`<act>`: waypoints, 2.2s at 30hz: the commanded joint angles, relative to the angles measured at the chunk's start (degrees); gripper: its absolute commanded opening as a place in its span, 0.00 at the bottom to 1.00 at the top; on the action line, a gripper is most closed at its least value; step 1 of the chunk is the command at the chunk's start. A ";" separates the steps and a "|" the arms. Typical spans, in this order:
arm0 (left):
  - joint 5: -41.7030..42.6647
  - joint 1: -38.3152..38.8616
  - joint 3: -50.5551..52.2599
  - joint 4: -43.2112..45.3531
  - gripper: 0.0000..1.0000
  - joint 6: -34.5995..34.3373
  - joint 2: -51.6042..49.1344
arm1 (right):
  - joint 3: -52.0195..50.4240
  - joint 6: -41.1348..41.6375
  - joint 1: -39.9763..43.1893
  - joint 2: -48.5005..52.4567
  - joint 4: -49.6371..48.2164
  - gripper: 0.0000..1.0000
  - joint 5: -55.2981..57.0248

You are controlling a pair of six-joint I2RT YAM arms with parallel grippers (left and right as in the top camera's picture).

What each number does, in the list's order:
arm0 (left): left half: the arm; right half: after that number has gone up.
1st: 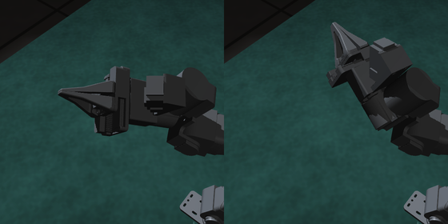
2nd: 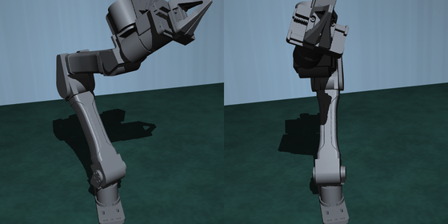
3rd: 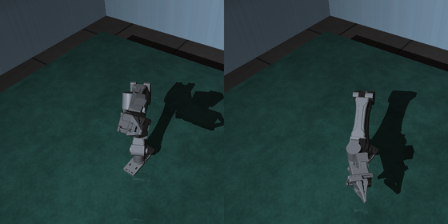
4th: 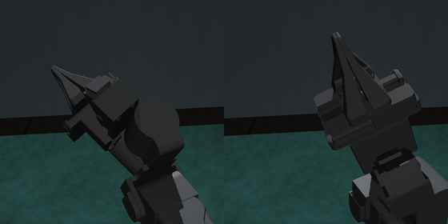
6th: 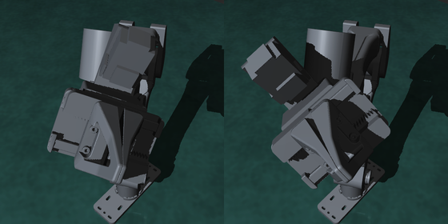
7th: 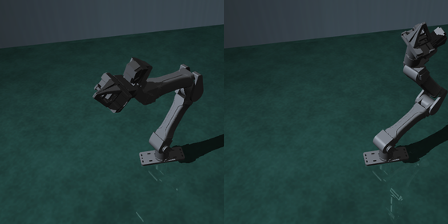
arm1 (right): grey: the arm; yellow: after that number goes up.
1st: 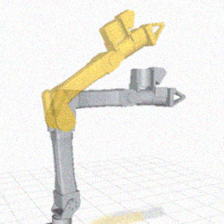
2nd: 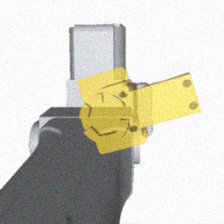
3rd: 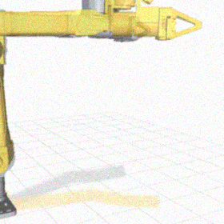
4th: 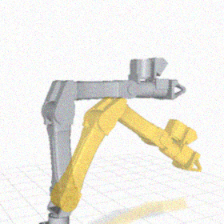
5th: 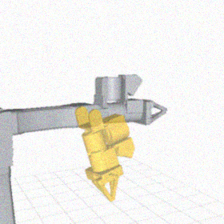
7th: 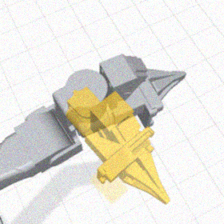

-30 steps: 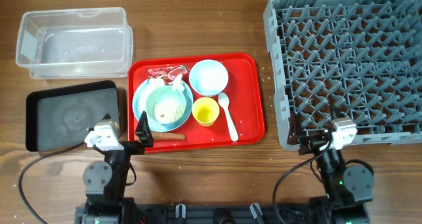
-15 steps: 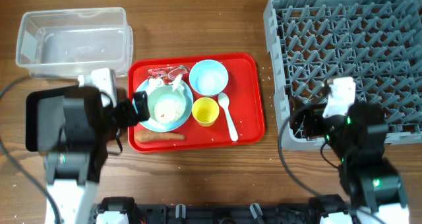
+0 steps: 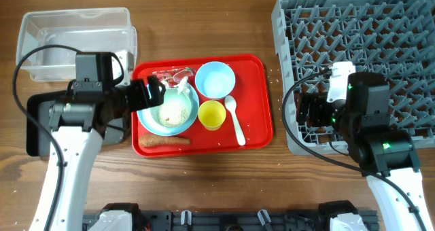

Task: Sort waste into correct bins and load items into the dishwasher rack
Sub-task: 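Reach the left gripper to the yellow cup and grasp it, then lift the yellow cup and hand it to the right gripper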

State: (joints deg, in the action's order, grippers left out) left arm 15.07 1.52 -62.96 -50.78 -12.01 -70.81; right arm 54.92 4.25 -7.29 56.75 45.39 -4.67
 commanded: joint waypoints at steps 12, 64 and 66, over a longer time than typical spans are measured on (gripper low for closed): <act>2.01 18.03 -1.07 6.78 0.56 -1.95 -23.85 | 1.33 2.34 0.24 0.04 0.35 1.00 1.27; 55.54 16.17 -5.64 28.41 0.04 -18.51 -20.50 | 1.33 -5.51 4.24 21.05 -26.97 1.00 -71.97; 54.99 16.94 -5.64 29.00 0.04 -18.56 -20.50 | 1.33 -5.53 4.24 21.05 -27.41 0.99 -74.27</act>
State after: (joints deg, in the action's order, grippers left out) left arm 70.37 17.23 -67.64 -22.63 -28.38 -92.23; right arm 55.18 -0.54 -3.16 77.36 18.74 -73.43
